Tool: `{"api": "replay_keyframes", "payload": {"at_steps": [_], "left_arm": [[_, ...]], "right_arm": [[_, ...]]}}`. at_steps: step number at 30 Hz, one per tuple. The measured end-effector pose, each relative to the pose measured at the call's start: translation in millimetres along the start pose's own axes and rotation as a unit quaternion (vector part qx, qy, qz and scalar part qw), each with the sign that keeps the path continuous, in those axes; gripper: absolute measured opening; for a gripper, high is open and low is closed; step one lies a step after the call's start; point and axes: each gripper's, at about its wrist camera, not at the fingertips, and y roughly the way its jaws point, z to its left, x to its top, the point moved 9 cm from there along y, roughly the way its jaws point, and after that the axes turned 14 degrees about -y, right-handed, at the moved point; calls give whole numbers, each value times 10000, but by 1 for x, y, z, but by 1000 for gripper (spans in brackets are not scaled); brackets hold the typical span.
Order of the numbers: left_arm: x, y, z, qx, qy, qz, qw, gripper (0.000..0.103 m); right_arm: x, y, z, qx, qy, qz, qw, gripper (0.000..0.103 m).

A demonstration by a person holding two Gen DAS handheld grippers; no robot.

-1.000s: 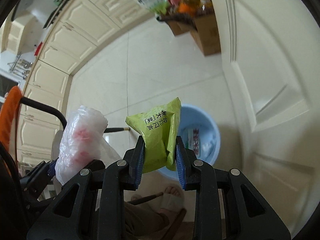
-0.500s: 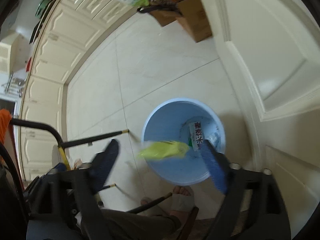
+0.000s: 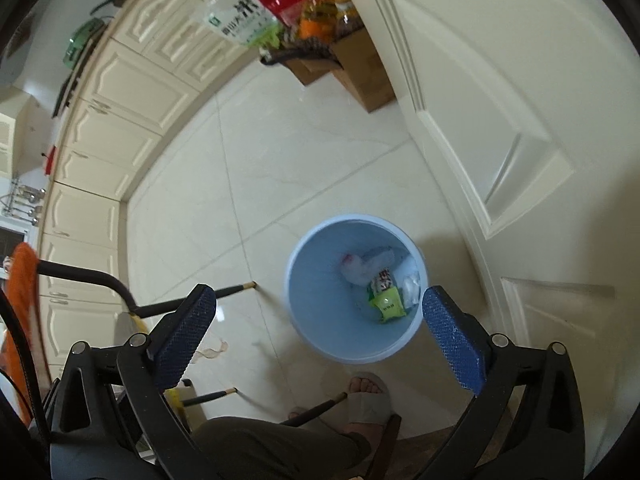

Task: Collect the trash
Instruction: 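Return both tools to the orange table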

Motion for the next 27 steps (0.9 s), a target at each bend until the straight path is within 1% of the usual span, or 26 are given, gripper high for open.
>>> {"api": "replay_keyframes", "payload": {"at_steps": [3, 5, 6, 7, 9, 11, 14, 15, 16, 19, 21, 23, 25, 27], "left_arm": [[-2, -43, -1, -184, 46, -368, 9991, 94], [-3, -75, 3, -279, 63, -674, 9973, 96], [-5, -95, 9, -304, 58, -857, 9958, 99], [-7, -111, 17, -319, 37, -994, 9945, 102], [-9, -144, 35, -286, -82, -1353, 9904, 102], [-14, -173, 58, -254, -241, -1638, 9859, 102], [-22, -210, 93, -124, -501, -1943, 9796, 102], [-26, -222, 105, -69, -603, -2036, 9772, 102], [-31, -232, 117, -19, -724, -2115, 9747, 102], [-45, -266, 155, 50, -1101, -2387, 9648, 102], [-57, -288, 182, 133, -1370, -2617, 9553, 102], [-69, -305, 201, 247, -1592, -2813, 9460, 102], [-85, -327, 225, 382, -1798, -3004, 9359, 102], [-103, -348, 244, 579, -1940, -3176, 9263, 102]], "right_arm": [[7, -33, 18, 64, -83, -300, 9995, 103], [13, -63, 38, 78, -220, -566, 9981, 103], [14, -74, 46, 94, -281, -668, 9973, 103], [16, -88, 57, 122, -371, -800, 9960, 103], [18, -119, 88, 173, -637, -1073, 9920, 103], [16, -140, 115, 189, -867, -1253, 9882, 103], [11, -173, 168, 317, -1265, -1534, 9795, 103], [7, -186, 194, 369, -1478, -1641, 9746, 103], [4, -193, 210, 396, -1607, -1699, 9715, 103], [-11, -218, 270, 541, -2124, -1900, 9570, 103], [-23, -231, 309, 593, -2457, -2012, 9464, 103], [-37, -242, 347, 649, -2773, -2115, 9350, 103], [-52, -252, 386, 696, -3108, -2216, 9216, 103], [-65, -257, 413, 731, -3339, -2278, 9117, 103]]}}
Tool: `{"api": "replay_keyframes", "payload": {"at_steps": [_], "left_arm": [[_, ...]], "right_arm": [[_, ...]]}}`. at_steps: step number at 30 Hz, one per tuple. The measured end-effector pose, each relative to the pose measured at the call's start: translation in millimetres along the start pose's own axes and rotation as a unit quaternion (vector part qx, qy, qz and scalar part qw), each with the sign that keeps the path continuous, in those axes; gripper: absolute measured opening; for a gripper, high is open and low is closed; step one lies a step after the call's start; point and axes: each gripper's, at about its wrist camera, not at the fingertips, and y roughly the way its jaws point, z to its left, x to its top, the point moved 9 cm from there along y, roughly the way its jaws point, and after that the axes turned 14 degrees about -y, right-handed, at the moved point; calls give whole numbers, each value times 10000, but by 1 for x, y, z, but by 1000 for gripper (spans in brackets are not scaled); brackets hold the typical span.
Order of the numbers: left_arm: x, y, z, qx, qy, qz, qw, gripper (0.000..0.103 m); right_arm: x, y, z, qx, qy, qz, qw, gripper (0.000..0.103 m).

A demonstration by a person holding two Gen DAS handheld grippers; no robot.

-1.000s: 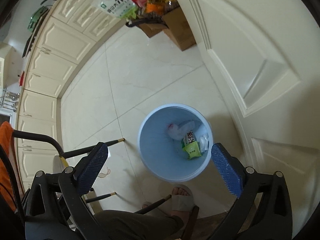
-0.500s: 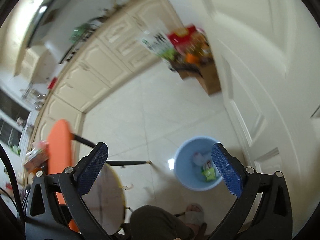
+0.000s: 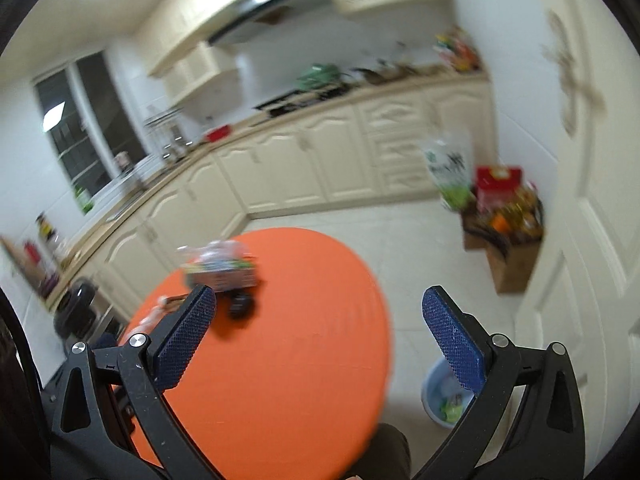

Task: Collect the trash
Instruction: 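Return both tools to the orange table, then grasp the black bag with the right gripper while the left grasps the bubble wrap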

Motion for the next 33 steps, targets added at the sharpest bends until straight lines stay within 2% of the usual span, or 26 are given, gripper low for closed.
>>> {"api": "replay_keyframes", "payload": {"at_steps": [4, 9, 15, 19, 22, 24, 25, 26, 33], "left_arm": [[-3, -29, 27, 349, -193, -291, 9988, 102], [-3, -65, 58, 804, -362, -616, 9942, 102], [-7, -98, 64, 1119, -508, -876, 9885, 102], [-2, -104, 67, 1223, -534, -860, 9873, 102], [-5, -95, 71, 1303, -547, -789, 9868, 102], [11, -83, 75, 1318, -562, -703, 9872, 102], [7, -77, 77, 1348, -581, -640, 9871, 102], [22, -68, 86, 1345, -596, -581, 9874, 102], [44, 4, 114, 1480, -587, -93, 9872, 102]], "right_arm": [[16, -5, 63, 96, -532, -132, 9985, 103], [21, -17, 125, 121, -1140, -319, 9929, 103], [11, -18, 162, 114, -1495, -340, 9881, 103], [1, -6, 164, 225, -1545, -206, 9875, 103], [-4, 6, 160, 242, -1554, -93, 9875, 103], [-6, 16, 157, 235, -1542, 7, 9878, 103], [-8, 23, 154, 227, -1527, 72, 9880, 103], [-9, 28, 152, 218, -1519, 117, 9881, 103], [-24, 87, 140, 192, -1509, 671, 9861, 103]]}}
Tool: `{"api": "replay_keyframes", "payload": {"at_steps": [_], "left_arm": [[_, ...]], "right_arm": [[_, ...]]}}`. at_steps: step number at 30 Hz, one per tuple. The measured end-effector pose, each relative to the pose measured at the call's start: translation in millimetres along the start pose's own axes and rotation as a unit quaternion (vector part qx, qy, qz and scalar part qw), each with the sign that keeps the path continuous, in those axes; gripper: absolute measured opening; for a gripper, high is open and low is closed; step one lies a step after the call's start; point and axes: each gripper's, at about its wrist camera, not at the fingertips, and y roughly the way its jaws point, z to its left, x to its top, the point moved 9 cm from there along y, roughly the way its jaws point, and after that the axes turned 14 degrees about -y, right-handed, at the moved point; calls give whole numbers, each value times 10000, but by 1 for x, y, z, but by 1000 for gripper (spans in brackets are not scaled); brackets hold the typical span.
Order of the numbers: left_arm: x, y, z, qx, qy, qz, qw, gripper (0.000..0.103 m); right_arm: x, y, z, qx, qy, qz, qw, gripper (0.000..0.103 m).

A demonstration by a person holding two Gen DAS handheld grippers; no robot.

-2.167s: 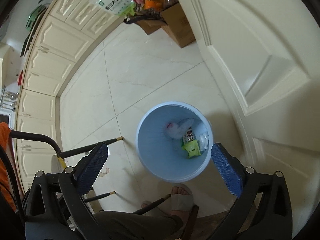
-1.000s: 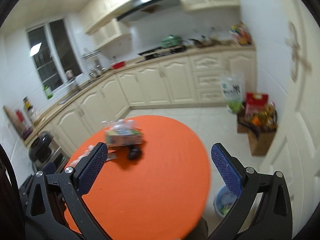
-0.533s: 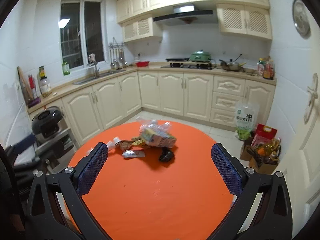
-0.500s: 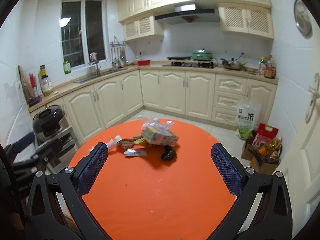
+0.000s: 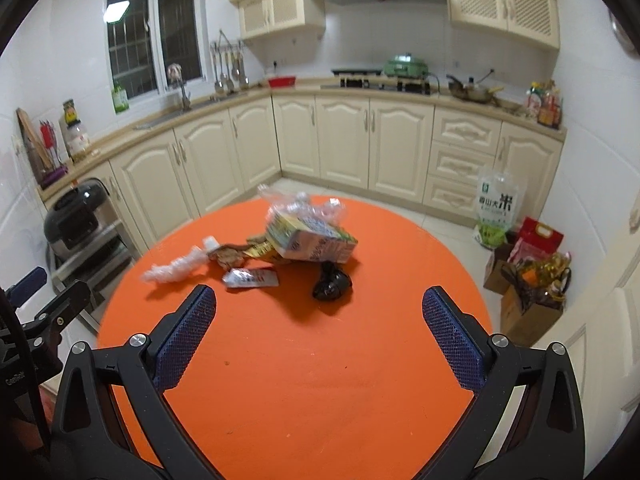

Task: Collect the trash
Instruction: 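Grasp the black bag with the right gripper while the left grasps the bubble wrap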

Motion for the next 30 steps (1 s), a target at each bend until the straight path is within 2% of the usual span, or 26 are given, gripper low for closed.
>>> {"api": "replay_keyframes", "payload": {"at_steps": [8, 10, 15, 20, 23, 24, 25, 26, 27, 29, 30], "left_arm": [[19, 101, 0, 220, 59, 471, 9986, 102], [24, 123, -1, 270, 105, 557, 9980, 102], [34, 179, -8, 518, 322, 795, 9950, 102], [43, 229, -16, 681, 526, 958, 9917, 102], [44, 260, -22, 796, 626, 1138, 9883, 102], [45, 268, -25, 764, 626, 1255, 9872, 97], [45, 274, -27, 697, 608, 1328, 9868, 86], [47, 279, -29, 580, 571, 1401, 9868, 78], [49, 284, -31, 484, 528, 1471, 9865, 61], [53, 288, -30, 330, 421, 1517, 9870, 48], [55, 288, -31, 360, 398, 1494, 9873, 31]], "right_arm": [[-18, 87, -7, 123, 204, 718, 9971, 103], [-20, 105, -7, 168, 230, 853, 9959, 98], [-25, 141, -8, 207, 268, 1087, 9935, 95], [-26, 165, -8, 218, 187, 1227, 9920, 86], [-29, 175, -8, 235, 151, 1305, 9910, 75], [-29, 178, -7, 242, 137, 1329, 9907, 65], [-31, 180, -6, 254, 109, 1356, 9904, 55], [-31, 181, -5, 175, 22, 1334, 9909, 54], [-31, 181, -4, 162, -38, 1319, 9911, 45], [-30, 179, -3, 99, -140, 1300, 9914, 39], [-30, 178, -2, 117, -145, 1272, 9917, 38]]}}
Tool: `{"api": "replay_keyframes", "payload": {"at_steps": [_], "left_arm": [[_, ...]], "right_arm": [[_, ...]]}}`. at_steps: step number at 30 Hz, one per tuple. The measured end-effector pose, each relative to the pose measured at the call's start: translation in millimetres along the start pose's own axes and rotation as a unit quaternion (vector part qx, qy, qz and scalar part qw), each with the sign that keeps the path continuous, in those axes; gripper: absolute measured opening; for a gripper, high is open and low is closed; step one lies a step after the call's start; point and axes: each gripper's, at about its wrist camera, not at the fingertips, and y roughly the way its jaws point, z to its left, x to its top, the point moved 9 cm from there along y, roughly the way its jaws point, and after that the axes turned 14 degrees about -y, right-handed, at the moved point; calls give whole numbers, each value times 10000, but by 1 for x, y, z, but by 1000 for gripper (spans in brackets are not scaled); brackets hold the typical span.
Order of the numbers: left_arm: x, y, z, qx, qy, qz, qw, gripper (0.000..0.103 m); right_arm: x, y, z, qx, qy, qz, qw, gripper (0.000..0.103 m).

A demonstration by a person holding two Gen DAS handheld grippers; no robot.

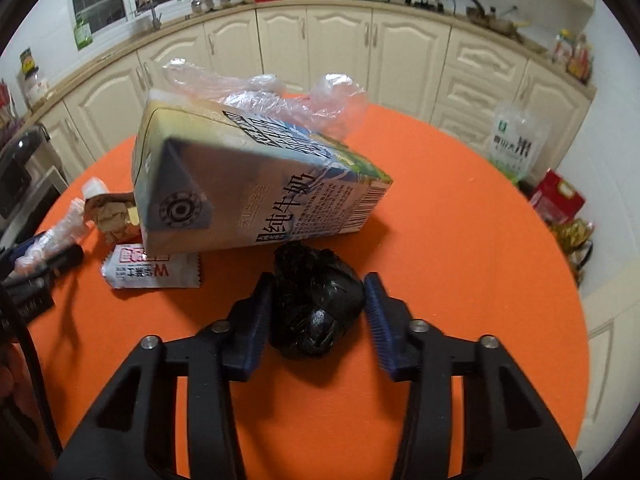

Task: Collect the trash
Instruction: 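Grasp the black bag with the right gripper while the left grasps the bubble wrap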

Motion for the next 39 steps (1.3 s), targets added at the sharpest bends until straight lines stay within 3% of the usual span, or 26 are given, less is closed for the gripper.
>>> {"api": "replay_keyframes", "payload": {"at_steps": [3, 9, 19, 27, 39], "left_arm": [[10, 1, 1, -95, -88, -65, 9999, 24], [5, -15, 6, -235, -277, -174, 9992, 23], [-55, -81, -13, -610, -361, -445, 9965, 23], [-113, -162, -28, -876, -172, -823, 9926, 23], [-179, -261, -74, -1377, 245, -1419, 9799, 23]], "right_arm": [[-2, -4, 2, 55, -36, -63, 10000, 34], [-15, -22, 3, 398, 109, -189, 9990, 34], [-37, -75, -12, 579, 287, -507, 9966, 34], [-54, -132, -22, 728, 416, -920, 9922, 34], [-71, -214, -43, 701, 557, -1603, 9830, 34]]}}
